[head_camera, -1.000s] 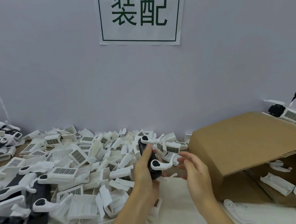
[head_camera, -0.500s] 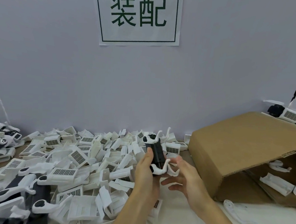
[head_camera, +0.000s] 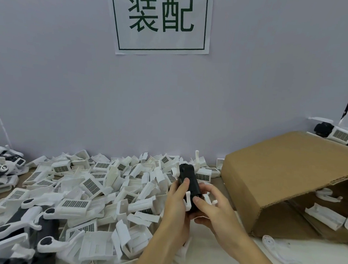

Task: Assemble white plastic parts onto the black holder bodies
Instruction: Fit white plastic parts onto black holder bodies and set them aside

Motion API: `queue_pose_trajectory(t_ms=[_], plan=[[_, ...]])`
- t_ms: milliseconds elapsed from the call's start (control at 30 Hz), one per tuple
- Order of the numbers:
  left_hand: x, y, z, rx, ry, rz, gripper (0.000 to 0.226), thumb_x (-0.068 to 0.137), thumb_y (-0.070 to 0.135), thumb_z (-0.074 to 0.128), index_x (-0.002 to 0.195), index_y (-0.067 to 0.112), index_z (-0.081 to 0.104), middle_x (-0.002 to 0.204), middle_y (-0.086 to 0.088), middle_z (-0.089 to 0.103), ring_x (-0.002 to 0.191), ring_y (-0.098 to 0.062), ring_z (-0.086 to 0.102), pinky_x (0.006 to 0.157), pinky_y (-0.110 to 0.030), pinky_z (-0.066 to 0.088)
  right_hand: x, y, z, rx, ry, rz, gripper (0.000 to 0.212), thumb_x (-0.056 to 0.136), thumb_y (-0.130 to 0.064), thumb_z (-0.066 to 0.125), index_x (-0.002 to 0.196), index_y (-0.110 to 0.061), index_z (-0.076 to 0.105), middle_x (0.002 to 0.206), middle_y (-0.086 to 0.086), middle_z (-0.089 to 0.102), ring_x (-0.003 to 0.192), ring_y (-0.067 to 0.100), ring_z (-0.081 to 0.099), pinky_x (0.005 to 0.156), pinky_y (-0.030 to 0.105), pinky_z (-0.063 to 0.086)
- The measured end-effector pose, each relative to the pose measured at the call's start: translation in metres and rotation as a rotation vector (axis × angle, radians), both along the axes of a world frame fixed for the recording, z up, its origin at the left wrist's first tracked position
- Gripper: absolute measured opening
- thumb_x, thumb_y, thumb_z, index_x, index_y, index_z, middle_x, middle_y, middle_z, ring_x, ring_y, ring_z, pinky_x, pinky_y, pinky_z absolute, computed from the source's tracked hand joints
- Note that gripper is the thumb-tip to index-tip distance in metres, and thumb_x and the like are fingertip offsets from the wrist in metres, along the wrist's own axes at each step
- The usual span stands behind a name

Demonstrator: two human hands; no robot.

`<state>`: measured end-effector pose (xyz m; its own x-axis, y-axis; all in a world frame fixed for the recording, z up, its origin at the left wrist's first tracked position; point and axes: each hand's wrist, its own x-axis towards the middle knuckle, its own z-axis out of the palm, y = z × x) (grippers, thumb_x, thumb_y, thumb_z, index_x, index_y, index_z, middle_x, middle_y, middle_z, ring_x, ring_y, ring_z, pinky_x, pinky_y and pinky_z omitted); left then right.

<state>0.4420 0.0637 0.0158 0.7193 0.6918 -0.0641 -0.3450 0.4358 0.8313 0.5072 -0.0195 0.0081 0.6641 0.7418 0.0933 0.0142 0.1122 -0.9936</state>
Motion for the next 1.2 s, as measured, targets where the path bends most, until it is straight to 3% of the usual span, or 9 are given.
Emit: queue_pose_trajectory(t_ms=[167, 233, 433, 667, 833, 967, 1100, 1200], plan=[[-0.001, 0.001, -0.001, -0.017, -0.001, 0.003, 0.024, 0.099, 0.03, 0.059, 0.115, 0.017, 0.071, 0.103, -0.013, 0.076, 0.078, -0.026, 0.072, 0.049, -0.026, 0.05, 0.001, 0.004, -0.004, 0.062, 0.188, 0.078, 0.025, 0.098, -0.002, 0.054, 0.117, -0.018, 0.063, 0.082, 0.008, 0.074, 0.064, 0.027, 0.068, 0.058, 0.027, 0.053], [-0.001, 0.002, -0.001, -0.016, -0.011, 0.014, 0.021, 0.098, 0.027, 0.061, 0.112, 0.016, 0.073, 0.099, -0.017, 0.076, 0.075, -0.029, 0.071, 0.047, -0.025, 0.049, 0.0, 0.005, -0.004, 0.073, 0.254, 0.103, 0.026, 0.099, 0.001, 0.051, 0.119, -0.011, 0.063, 0.077, 0.01, 0.072, 0.061, 0.027, 0.066, 0.056, 0.028, 0.054], [0.0, 0.006, -0.004, -0.015, -0.019, 0.032, 0.019, 0.099, 0.023, 0.061, 0.112, 0.015, 0.072, 0.104, -0.023, 0.074, 0.079, -0.036, 0.07, 0.051, -0.03, 0.053, -0.003, 0.007, -0.005, 0.086, 0.252, 0.16, 0.032, 0.098, 0.007, 0.045, 0.118, -0.007, 0.066, 0.078, 0.012, 0.069, 0.061, 0.022, 0.061, 0.059, 0.028, 0.054], [0.002, 0.01, -0.009, -0.029, -0.044, 0.024, 0.019, 0.101, 0.023, 0.057, 0.108, 0.015, 0.073, 0.093, -0.02, 0.071, 0.074, -0.036, 0.067, 0.046, -0.028, 0.048, -0.004, 0.007, -0.005, 0.087, 0.23, 0.165, 0.035, 0.095, 0.008, 0.042, 0.114, -0.008, 0.067, 0.075, 0.008, 0.068, 0.058, 0.022, 0.058, 0.057, 0.028, 0.052], [0.002, 0.01, -0.009, -0.029, -0.063, 0.015, 0.02, 0.101, 0.022, 0.057, 0.109, 0.013, 0.073, 0.087, -0.019, 0.068, 0.062, -0.032, 0.065, 0.039, -0.023, 0.043, -0.004, 0.008, -0.006, 0.064, 0.215, 0.142, 0.04, 0.094, 0.008, 0.042, 0.112, -0.014, 0.069, 0.076, 0.007, 0.068, 0.059, 0.021, 0.056, 0.056, 0.027, 0.051], [0.003, 0.012, -0.011, -0.025, -0.054, 0.01, 0.019, 0.101, 0.021, 0.057, 0.107, 0.015, 0.074, 0.09, -0.018, 0.071, 0.074, -0.036, 0.068, 0.05, -0.031, 0.05, -0.004, 0.01, -0.009, 0.001, 0.163, 0.088, 0.038, 0.095, 0.003, 0.043, 0.114, -0.021, 0.067, 0.078, 0.006, 0.067, 0.06, 0.019, 0.055, 0.059, 0.03, 0.048], [0.004, 0.012, -0.012, -0.009, -0.057, 0.011, 0.02, 0.101, 0.02, 0.057, 0.112, 0.014, 0.073, 0.094, -0.017, 0.072, 0.084, -0.037, 0.069, 0.079, -0.052, 0.056, -0.004, 0.011, -0.011, -0.043, 0.128, 0.022, 0.037, 0.096, -0.002, 0.045, 0.114, -0.027, 0.066, 0.08, 0.006, 0.064, 0.057, 0.018, 0.055, 0.059, 0.033, 0.047], [0.003, 0.011, -0.011, 0.01, -0.049, 0.006, 0.02, 0.101, 0.02, 0.056, 0.111, 0.016, 0.073, 0.089, -0.013, 0.074, 0.075, -0.031, 0.07, 0.066, -0.042, 0.055, -0.004, 0.012, -0.01, -0.052, 0.124, 0.009, 0.037, 0.095, -0.003, 0.045, 0.113, -0.028, 0.066, 0.081, 0.006, 0.064, 0.055, 0.018, 0.053, 0.058, 0.033, 0.047]])
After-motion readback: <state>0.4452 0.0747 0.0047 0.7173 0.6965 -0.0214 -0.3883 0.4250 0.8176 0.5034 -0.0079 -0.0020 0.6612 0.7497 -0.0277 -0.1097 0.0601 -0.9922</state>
